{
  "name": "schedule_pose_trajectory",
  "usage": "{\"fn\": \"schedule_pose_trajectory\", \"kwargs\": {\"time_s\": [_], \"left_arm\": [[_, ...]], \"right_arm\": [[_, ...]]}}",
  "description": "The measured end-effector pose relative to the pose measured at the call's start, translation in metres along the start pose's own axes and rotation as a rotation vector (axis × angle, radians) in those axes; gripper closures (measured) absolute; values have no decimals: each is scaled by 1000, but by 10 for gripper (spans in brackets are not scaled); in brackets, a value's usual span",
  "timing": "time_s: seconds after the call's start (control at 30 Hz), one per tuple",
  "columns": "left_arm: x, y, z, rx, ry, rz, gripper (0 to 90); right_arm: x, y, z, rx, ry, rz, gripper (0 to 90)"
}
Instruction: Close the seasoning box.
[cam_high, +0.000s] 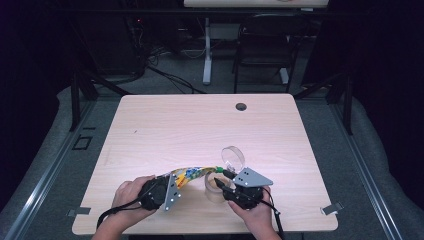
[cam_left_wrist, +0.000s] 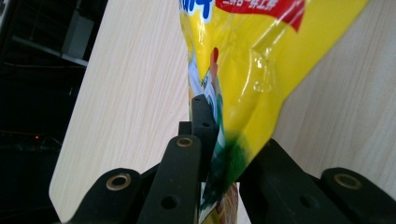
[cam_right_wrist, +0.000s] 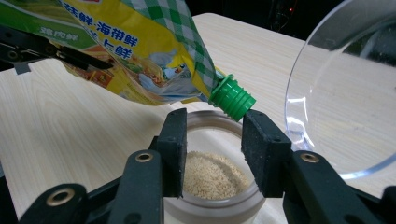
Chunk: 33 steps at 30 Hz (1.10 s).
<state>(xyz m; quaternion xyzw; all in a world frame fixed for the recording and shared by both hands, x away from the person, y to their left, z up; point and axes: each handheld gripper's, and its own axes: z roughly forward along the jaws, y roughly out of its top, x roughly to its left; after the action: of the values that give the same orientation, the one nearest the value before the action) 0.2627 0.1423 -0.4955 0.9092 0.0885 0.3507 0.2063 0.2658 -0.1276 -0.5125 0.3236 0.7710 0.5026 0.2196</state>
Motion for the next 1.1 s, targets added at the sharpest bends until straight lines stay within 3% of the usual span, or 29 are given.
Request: {"fn": "schedule_pose_trajectory", "kwargs": {"time_s": [0.3, 1.1], "left_arm": [[2, -8, 5, -30, -36, -60, 878], [3, -22, 15, -78, -101, -165, 876]], "right_arm": [[3, 5, -1, -26, 2, -9, 612], [6, 8, 1, -39, 16, -22, 612]]}}
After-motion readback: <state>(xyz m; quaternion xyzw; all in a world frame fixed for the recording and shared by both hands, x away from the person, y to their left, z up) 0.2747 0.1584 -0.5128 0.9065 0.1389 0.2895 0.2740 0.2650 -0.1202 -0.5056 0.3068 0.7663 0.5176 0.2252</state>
